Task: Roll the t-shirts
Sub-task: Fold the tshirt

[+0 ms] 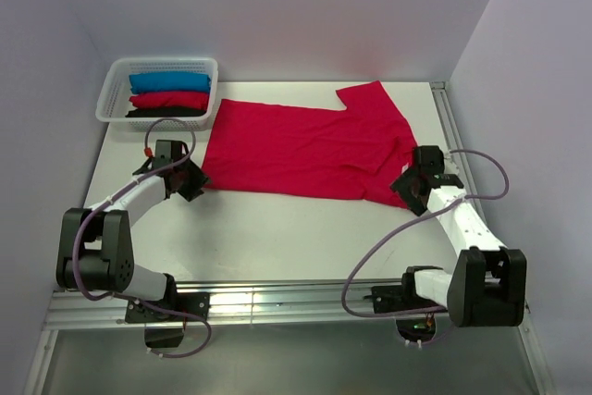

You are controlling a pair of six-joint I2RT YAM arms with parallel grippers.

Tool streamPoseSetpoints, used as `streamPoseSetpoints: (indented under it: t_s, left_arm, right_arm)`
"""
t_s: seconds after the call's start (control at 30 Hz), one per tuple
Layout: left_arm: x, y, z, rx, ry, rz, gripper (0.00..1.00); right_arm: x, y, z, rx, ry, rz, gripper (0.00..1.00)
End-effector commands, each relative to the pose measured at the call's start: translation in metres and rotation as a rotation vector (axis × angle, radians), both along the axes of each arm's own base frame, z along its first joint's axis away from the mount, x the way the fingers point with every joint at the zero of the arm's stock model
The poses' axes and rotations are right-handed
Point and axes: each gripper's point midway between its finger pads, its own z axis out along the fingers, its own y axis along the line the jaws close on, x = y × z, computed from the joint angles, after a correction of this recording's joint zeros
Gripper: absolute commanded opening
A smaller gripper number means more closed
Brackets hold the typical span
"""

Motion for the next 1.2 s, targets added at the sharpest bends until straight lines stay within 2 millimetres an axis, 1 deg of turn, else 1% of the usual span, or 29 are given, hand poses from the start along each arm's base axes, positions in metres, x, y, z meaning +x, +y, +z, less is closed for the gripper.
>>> streamPoseSetpoints:
  t_s: [0.0, 0.03, 0.07, 0.13, 0.17, 0.27, 0.43, 0.53, 0.63, 0.7, 0.77, 0.83, 0.87, 1.03, 1.07, 1.17]
  left_arm:
    - [0.021, -0.005, 0.015, -0.025, -0.108, -0.008, 0.47]
    - [0.022, -0.004, 0.014, -0.021, -0.106, -0.003, 0.47]
    - [0.024, -0.004, 0.014, -0.021, -0.109, -0.001, 0.47]
    - [0.026, -0.003, 0.012, -0.016, -0.107, 0.005, 0.47]
    - [0.028, -0.003, 0.013, -0.013, -0.113, 0.008, 0.47]
    - [0.031, -0.002, 0.011, -0.011, -0.116, 0.013, 0.46]
    - [0.032, 0.0, 0.007, -0.002, -0.114, 0.02, 0.46]
    - [0.031, 0.002, 0.006, 0.006, -0.115, 0.026, 0.46]
    - [0.031, 0.002, 0.005, 0.007, -0.115, 0.027, 0.45]
    - [0.03, 0.003, 0.004, 0.012, -0.108, 0.027, 0.45]
    - [0.03, 0.004, 0.004, 0.021, -0.107, 0.031, 0.45]
    - [0.028, 0.005, 0.002, 0.025, -0.1, 0.034, 0.45]
    - [0.027, 0.006, 0.002, 0.027, -0.098, 0.033, 0.45]
    - [0.021, 0.006, -0.002, 0.028, -0.078, 0.035, 0.45]
    - [0.022, 0.011, -0.002, 0.051, -0.08, 0.053, 0.45]
    - [0.02, 0.012, -0.006, 0.055, -0.073, 0.055, 0.45]
  right_arm:
    - [0.017, -0.002, -0.006, 0.079, -0.074, -0.096, 0.68]
    - [0.021, -0.007, -0.008, 0.091, -0.097, -0.12, 0.68]
    - [0.016, -0.008, -0.017, 0.105, -0.088, -0.133, 0.68]
    - [0.019, -0.014, -0.019, 0.122, -0.125, -0.186, 0.68]
    - [0.014, -0.017, -0.025, 0.125, -0.12, -0.21, 0.68]
    - [0.012, -0.023, -0.031, 0.143, -0.136, -0.276, 0.68]
    - [0.012, -0.037, -0.034, 0.115, -0.172, -0.355, 0.67]
    - [0.012, -0.046, -0.036, 0.095, -0.189, -0.408, 0.64]
    - [0.01, -0.053, -0.041, 0.08, -0.178, -0.441, 0.55]
    - [0.009, -0.057, -0.042, 0.063, -0.174, -0.454, 0.33]
    - [0.006, -0.061, -0.044, 0.052, -0.161, -0.464, 0.14]
    - [0.004, -0.064, -0.044, 0.035, -0.149, -0.465, 0.06]
    - [0.003, -0.066, -0.044, 0.029, -0.147, -0.471, 0.03]
    - [-0.003, -0.073, -0.046, -0.004, -0.127, -0.473, 0.03]
    - [-0.003, -0.074, -0.045, -0.007, -0.13, -0.469, 0.03]
    - [-0.003, -0.076, -0.043, -0.015, -0.13, -0.459, 0.03]
